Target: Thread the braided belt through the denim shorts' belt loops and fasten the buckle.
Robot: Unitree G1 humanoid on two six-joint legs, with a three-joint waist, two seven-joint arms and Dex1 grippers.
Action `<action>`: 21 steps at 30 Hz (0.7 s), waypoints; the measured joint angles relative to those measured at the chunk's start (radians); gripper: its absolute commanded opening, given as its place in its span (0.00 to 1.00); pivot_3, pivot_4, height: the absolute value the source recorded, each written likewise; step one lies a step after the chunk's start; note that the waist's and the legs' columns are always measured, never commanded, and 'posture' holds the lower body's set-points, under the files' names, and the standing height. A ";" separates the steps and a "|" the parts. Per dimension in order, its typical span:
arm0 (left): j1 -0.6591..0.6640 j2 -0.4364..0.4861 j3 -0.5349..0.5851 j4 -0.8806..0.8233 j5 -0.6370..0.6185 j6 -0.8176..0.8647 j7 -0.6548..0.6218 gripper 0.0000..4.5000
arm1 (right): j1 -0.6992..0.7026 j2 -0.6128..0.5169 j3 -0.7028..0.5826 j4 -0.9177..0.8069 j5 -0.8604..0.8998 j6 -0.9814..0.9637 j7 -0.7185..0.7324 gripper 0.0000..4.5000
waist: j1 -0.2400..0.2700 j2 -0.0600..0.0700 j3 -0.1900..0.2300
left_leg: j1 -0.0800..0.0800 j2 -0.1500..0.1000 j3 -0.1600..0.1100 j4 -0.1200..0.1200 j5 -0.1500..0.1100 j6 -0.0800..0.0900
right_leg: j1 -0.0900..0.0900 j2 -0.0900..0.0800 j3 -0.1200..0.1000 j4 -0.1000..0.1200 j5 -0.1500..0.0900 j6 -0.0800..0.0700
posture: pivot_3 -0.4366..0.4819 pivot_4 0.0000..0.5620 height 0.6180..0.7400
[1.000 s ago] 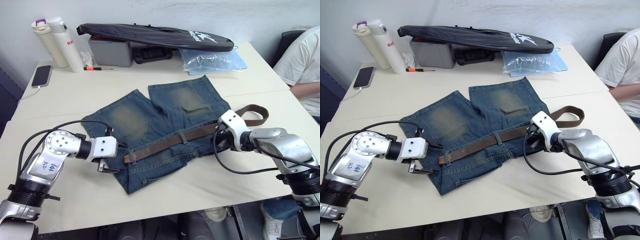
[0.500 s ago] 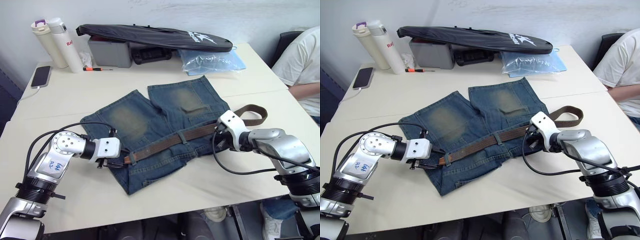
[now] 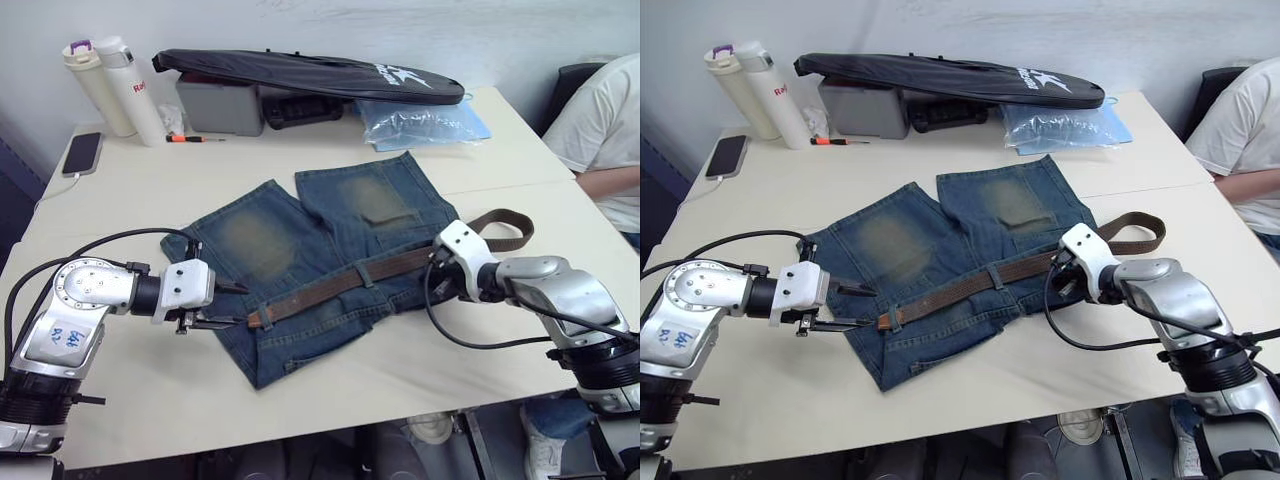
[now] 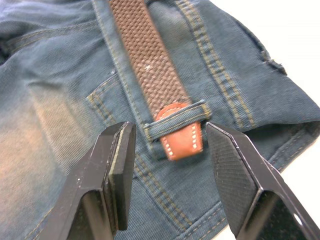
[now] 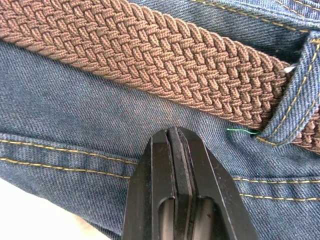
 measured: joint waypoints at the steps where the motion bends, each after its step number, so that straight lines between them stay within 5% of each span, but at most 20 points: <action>1: 0.003 0.004 -0.008 0.011 0.027 -0.041 0.002 0.56 | -0.001 0.000 0.000 0.002 -0.002 0.000 0.002 0.00 | 0.000 0.000 0.000 | 0.000 0.000 0.000 0.000 0.000 0.000 | 0.000 0.000 0.000 0.000 0.000 0.000 | 0.48 0.27 1.00; 5: -0.014 -0.015 -0.033 0.102 0.144 -0.269 0.067 0.56 | -0.008 0.007 0.001 0.011 -0.015 -0.002 0.005 0.00 | 0.002 0.000 0.000 | 0.000 0.000 0.000 0.001 0.000 0.000 | 0.000 0.000 0.000 0.001 0.000 0.000 | 0.48 0.27 1.00; 9: -0.052 -0.062 -0.026 0.256 0.289 -0.668 0.272 0.56 | -0.009 0.014 0.001 0.010 -0.023 0.001 0.005 0.00 | 0.000 0.002 -0.002 | -0.001 0.000 0.001 0.002 0.000 0.000 | 0.000 -0.001 0.000 0.003 0.001 0.001 | 0.48 0.27 1.00; 21: 0.065 -0.084 0.009 0.321 0.406 -0.921 0.549 0.56 | 0.001 0.016 -0.002 -0.017 -0.043 0.024 -0.007 0.00 | 0.002 0.003 -0.003 | 0.000 0.000 0.001 0.003 -0.001 0.001 | 0.000 -0.001 0.000 0.003 0.001 0.001 | 0.48 0.27 1.00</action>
